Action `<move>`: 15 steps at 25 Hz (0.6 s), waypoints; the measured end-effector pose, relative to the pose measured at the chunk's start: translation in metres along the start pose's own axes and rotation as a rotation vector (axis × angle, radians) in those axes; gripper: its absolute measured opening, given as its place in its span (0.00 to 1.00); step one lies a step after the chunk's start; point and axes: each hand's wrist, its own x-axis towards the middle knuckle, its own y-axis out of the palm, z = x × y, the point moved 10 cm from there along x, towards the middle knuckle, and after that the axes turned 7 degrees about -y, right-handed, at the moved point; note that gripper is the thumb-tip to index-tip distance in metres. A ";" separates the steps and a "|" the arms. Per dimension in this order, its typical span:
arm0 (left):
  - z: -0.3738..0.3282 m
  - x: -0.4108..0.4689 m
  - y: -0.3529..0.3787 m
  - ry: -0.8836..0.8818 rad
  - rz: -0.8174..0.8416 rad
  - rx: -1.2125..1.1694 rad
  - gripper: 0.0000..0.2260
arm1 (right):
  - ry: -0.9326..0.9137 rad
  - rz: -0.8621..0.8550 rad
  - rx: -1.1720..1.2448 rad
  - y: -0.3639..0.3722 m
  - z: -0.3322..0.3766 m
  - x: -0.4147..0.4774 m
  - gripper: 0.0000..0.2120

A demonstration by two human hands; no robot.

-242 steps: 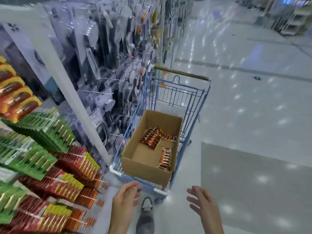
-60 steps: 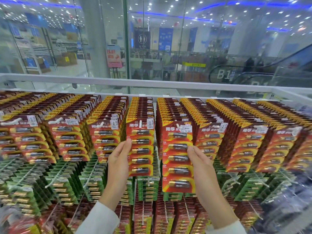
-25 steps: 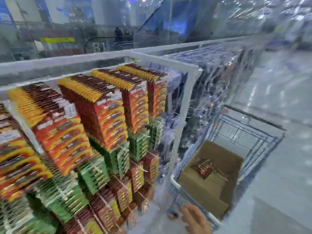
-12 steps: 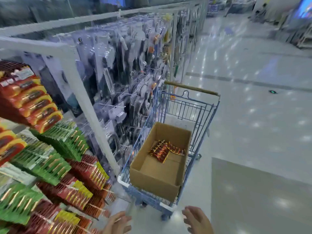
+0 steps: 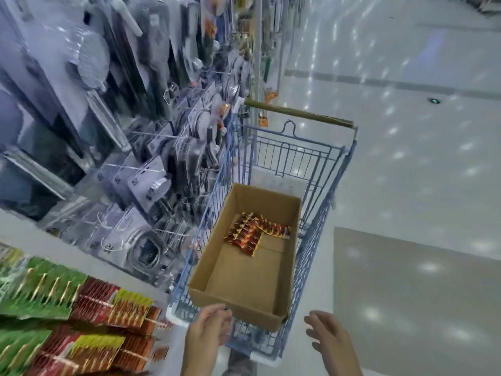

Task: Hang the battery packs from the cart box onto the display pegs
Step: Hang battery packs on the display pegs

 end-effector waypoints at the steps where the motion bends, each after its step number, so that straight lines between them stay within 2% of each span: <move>1: -0.015 0.014 0.005 0.026 0.005 -0.001 0.05 | 0.012 -0.012 0.007 0.006 0.007 0.010 0.02; 4: -0.057 0.075 0.027 0.057 0.032 0.040 0.06 | 0.040 -0.046 -0.011 0.030 0.027 0.045 0.03; 9: -0.090 0.199 0.074 -0.137 0.032 0.055 0.11 | 0.091 -0.057 -0.004 0.059 0.036 0.081 0.03; 15: -0.071 0.341 0.126 -0.413 -0.046 -0.012 0.32 | 0.219 -0.059 0.038 0.083 0.013 0.129 0.03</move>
